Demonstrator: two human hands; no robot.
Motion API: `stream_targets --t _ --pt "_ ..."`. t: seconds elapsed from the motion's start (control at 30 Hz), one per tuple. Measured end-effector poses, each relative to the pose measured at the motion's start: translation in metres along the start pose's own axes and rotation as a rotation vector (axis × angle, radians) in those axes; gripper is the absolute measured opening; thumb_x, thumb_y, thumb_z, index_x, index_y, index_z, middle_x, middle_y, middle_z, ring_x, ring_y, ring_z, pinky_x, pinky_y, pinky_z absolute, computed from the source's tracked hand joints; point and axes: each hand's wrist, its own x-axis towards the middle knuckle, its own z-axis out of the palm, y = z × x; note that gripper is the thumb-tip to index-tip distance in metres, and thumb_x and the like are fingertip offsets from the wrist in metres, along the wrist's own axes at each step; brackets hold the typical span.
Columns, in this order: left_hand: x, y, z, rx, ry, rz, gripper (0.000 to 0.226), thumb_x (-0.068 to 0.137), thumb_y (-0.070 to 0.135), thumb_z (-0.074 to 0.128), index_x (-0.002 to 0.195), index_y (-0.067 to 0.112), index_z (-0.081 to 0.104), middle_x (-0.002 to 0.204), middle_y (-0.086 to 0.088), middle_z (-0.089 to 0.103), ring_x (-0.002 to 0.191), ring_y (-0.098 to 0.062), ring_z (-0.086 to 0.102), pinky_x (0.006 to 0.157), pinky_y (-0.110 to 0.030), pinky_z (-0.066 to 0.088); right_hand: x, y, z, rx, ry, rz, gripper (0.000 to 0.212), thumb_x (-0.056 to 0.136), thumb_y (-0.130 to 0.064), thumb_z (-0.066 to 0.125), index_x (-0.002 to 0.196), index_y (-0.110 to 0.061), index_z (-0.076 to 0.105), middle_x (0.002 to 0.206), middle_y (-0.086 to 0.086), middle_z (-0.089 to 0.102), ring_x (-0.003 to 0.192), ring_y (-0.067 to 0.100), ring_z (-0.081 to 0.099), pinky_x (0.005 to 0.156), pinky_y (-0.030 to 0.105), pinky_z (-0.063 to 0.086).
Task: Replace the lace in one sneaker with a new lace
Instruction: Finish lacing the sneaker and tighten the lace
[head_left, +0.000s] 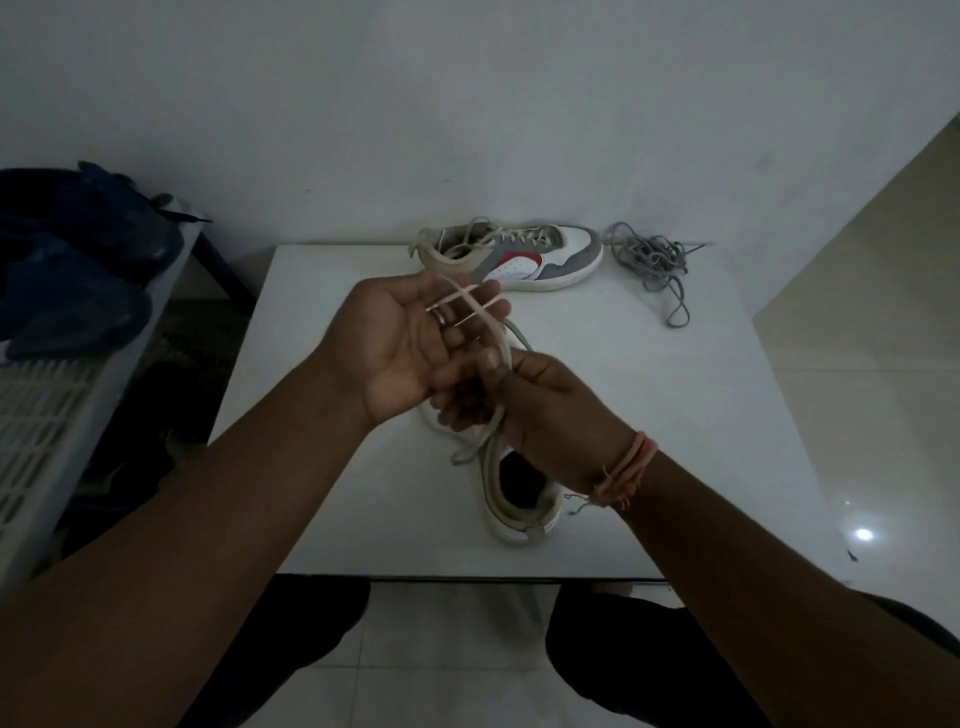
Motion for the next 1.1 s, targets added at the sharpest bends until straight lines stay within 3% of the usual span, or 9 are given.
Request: stream_targets --t 0.07,0.17,0.37,0.43,0.5,0.63,0.73,0.87,1.1 --pt "0.003 -0.003 0.0 0.025 0.108 0.016 0.026 0.096 0.012 0.051 0.115 0.003 0.067 0.089 -0.009 0.069 0.08 -0.016 0.069 0.08 -0.032 0.058 0.0 -0.009 -0.008 0.053 0.101 0.054 0.035 0.108 -0.026 0.04 0.102 0.0 0.063 0.065 0.002 0.058 0.053 0.015 0.051 0.051 0.027 0.044" --pt "0.008 0.0 -0.01 -0.179 0.263 0.054 0.027 0.1 0.004 0.044 0.114 0.004 0.067 0.072 -0.003 0.061 0.053 -0.008 0.056 0.054 -0.022 0.051 0.004 -0.011 -0.039 -0.182 0.267 0.147 0.026 0.106 -0.026 0.048 0.103 -0.005 0.063 0.059 -0.006 0.048 0.046 0.008 0.035 0.046 0.023 0.031" --pt "0.012 -0.001 -0.022 -0.221 0.447 0.018 0.019 0.098 0.001 0.04 0.099 0.0 0.06 0.08 -0.011 0.059 0.064 -0.016 0.059 0.068 -0.03 0.056 0.004 -0.005 -0.053 -0.299 0.32 0.29 0.025 0.096 0.003 0.05 0.095 -0.011 0.071 0.073 0.009 0.063 0.058 0.014 0.053 0.052 0.025 0.044" --pt "0.011 -0.011 -0.015 0.044 0.53 -0.013 0.013 0.099 0.003 0.045 0.095 0.0 0.057 0.088 -0.015 0.057 0.07 -0.018 0.056 0.073 -0.032 0.058 0.002 -0.004 -0.052 -0.401 0.358 0.284 0.021 0.095 0.003 0.057 0.098 -0.011 0.072 0.079 0.009 0.072 0.066 0.017 0.065 0.059 0.024 0.053" --pt "0.012 -0.031 -0.007 0.704 0.585 0.085 0.007 0.098 0.013 0.056 0.094 0.009 0.061 0.09 -0.007 0.062 0.072 -0.016 0.059 0.069 -0.03 0.054 0.0 -0.004 -0.054 -0.321 0.402 0.319 0.016 0.093 0.004 0.062 0.103 -0.006 0.07 0.083 0.013 0.075 0.071 0.025 0.072 0.06 0.027 0.058" --pt "0.016 -0.053 -0.005 1.609 0.252 0.62 0.028 0.092 0.017 0.07 0.118 0.028 0.068 0.113 0.007 0.068 0.102 -0.007 0.063 0.09 -0.028 0.053 -0.003 -0.006 -0.052 -0.417 0.363 0.264 0.007 0.089 -0.005 0.072 0.096 -0.004 0.07 0.079 0.014 0.075 0.069 0.026 0.074 0.064 0.032 0.062" --pt "0.017 -0.048 -0.009 1.74 0.117 0.604 0.034 0.095 0.011 0.063 0.123 0.028 0.072 0.117 0.004 0.074 0.105 -0.011 0.067 0.097 -0.029 0.052 -0.003 -0.003 -0.052 -0.414 0.353 0.216 0.004 0.089 -0.006 0.072 0.093 -0.006 0.074 0.078 0.015 0.074 0.068 0.03 0.072 0.069 0.035 0.062" --pt "0.018 -0.04 -0.019 1.72 0.263 0.596 0.022 0.095 0.012 0.064 0.108 0.024 0.078 0.104 0.006 0.077 0.092 -0.007 0.068 0.082 -0.015 0.046 -0.003 -0.004 -0.058 -0.398 0.352 0.243 0.01 0.09 -0.006 0.07 0.097 -0.008 0.077 0.08 0.013 0.075 0.071 0.023 0.071 0.073 0.032 0.061" --pt "0.02 -0.047 -0.015 1.821 0.208 0.502 0.036 0.09 0.041 0.07 0.126 0.038 0.068 0.116 0.009 0.074 0.107 -0.012 0.066 0.097 -0.037 0.05 -0.004 -0.009 -0.047 -0.327 0.305 0.25 0.016 0.086 0.005 0.071 0.099 -0.006 0.072 0.089 0.013 0.076 0.082 0.028 0.075 0.078 0.036 0.062"
